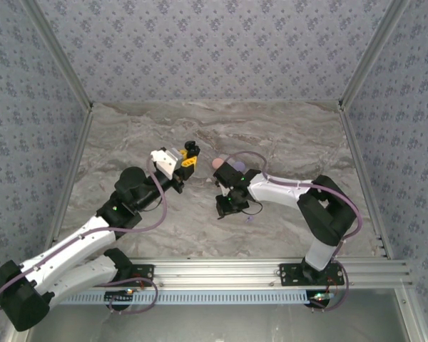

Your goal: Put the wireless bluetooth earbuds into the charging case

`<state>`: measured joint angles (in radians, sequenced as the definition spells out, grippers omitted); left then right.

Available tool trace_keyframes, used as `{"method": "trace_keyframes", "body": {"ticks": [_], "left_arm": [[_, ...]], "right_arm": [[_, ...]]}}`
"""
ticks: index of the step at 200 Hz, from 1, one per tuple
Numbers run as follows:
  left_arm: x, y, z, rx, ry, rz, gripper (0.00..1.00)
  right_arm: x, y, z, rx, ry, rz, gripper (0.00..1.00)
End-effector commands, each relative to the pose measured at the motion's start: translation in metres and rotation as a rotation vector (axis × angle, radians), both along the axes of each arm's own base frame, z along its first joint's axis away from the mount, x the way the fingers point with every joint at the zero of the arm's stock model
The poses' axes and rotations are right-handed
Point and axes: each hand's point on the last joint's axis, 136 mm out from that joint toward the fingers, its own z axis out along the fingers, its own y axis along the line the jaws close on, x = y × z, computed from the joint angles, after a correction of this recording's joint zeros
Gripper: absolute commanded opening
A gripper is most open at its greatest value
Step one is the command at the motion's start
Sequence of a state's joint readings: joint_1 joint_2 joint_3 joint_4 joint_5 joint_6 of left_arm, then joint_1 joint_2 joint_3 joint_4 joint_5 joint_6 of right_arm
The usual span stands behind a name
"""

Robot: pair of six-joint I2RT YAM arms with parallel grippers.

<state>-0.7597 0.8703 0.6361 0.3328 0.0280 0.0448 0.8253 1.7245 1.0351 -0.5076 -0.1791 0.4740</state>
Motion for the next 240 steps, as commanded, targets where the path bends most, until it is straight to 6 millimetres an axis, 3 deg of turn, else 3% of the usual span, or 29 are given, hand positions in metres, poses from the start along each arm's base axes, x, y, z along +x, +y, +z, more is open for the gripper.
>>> {"method": "trace_keyframes", "body": {"ticks": [1,45,73,99,184,240], "left_arm": [[-0.001,0.001,0.016,-0.019,-0.039,0.005,0.00],[-0.002,0.001,0.015,-0.018,-0.036,0.004,0.00],[-0.002,0.002,0.015,-0.021,-0.036,0.006,0.00],[-0.001,0.001,0.014,-0.019,-0.035,0.006,0.00],[-0.003,0.003,0.013,-0.019,-0.035,0.007,0.00],[-0.003,0.004,0.014,-0.019,-0.035,0.012,0.00]], "right_arm": [[0.004,0.002,-0.002,-0.018,-0.008,0.017,0.23],[0.007,0.004,0.002,-0.009,-0.025,0.009,0.24],[0.006,0.003,0.008,-0.001,-0.030,0.001,0.32],[0.002,0.000,0.002,-0.043,-0.031,0.015,0.37],[0.002,0.007,-0.010,-0.142,-0.053,0.087,0.40],[-0.008,-0.001,-0.019,-0.253,-0.036,0.127,0.41]]}}
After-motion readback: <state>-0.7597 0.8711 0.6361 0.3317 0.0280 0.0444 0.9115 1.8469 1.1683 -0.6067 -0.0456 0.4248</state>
